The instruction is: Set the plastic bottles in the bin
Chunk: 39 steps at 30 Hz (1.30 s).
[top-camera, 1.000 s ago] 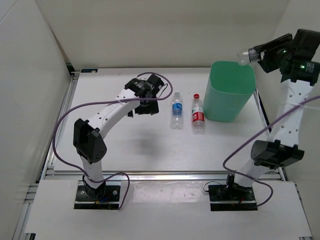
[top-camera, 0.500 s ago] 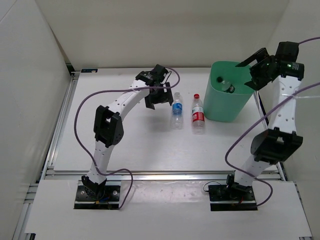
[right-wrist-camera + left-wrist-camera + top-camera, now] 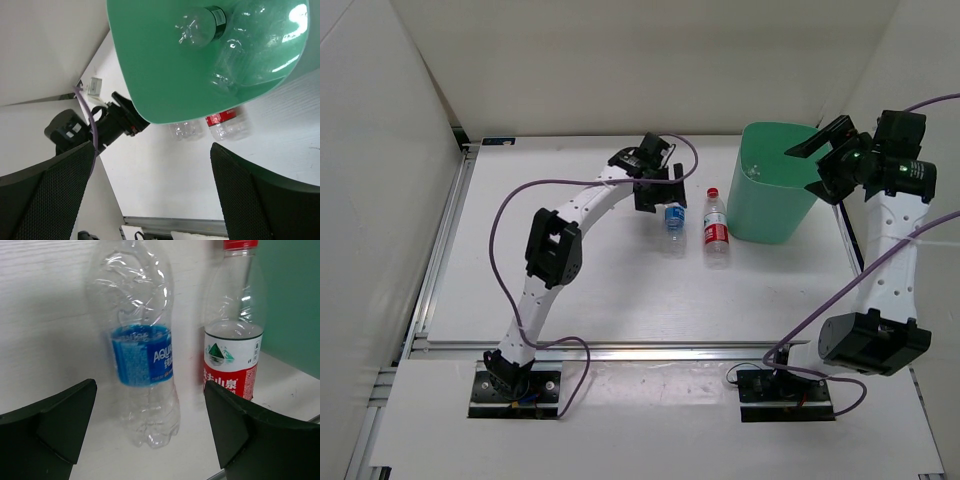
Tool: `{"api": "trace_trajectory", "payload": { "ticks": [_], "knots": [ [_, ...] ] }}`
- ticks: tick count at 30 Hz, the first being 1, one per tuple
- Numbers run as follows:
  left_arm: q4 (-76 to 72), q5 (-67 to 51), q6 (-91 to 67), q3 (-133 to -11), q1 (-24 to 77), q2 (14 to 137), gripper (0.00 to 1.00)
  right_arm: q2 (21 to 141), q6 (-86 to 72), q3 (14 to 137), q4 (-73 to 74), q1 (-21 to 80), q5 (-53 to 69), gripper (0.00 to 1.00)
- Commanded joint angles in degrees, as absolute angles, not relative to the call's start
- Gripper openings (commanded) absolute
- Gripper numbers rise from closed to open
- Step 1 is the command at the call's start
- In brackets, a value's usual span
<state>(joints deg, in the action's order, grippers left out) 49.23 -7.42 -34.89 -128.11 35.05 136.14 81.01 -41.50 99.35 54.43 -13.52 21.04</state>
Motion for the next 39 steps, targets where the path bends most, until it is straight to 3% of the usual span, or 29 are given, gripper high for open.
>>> {"api": "trace_trajectory", "payload": {
  "ticks": [1, 6, 9, 10, 14, 18, 24, 28, 39],
  "knots": [
    [46.76, -11.59, -33.4, -130.69, 36.47, 138.42, 1.0, 79.28, -39.99, 98.7, 53.35, -13.45, 21.8, 1.0],
    [46.76, -15.29, -34.45, -126.48, 37.0, 140.97, 1.0, 77.52, -39.46, 98.09, 53.35, -13.45, 21.8, 1.0],
    [47.29, -15.29, -34.45, -125.16, 36.48, 140.98, 0.87, 76.11, -38.94, 96.6, 53.96, -13.45, 21.8, 1.0],
    [47.81, -15.29, -34.45, -125.16, 35.87, 140.37, 0.75, 75.33, -38.94, 95.29, 53.96, -13.45, 21.19, 1.0],
    [47.81, -9.52, -36.2, -126.55, 34.37, 136.16, 0.7, 74.09, -38.94, 93.08, 53.96, -13.45, 20.57, 1.0],
    [43.27, -2.04, -39.54, -133.84, 33.84, 130.79, 0.6, 72.17, -40.07, 93.08, 54.49, -13.45, 19.08, 1.0],
    [27.9, -3.68, -44.47, -149.04, 33.84, 131.56, 0.48, 68.74, -41.92, 90.88, 55.02, -13.45, 17.75, 1.0],
    [11.22, -2.99, -44.47, -145.91, 35.24, 129.11, 0.47, 64.62, -41.92, 89.83, 55.63, -14.06, 17.75, 1.0],
    [-0.97, -2.2, -42.54, -148.36, 46.4, 134.82, 0.42, 55.82, -39.99, 95.0, 62.84, -16.7, 17.67, 1.0]
  ]
}}
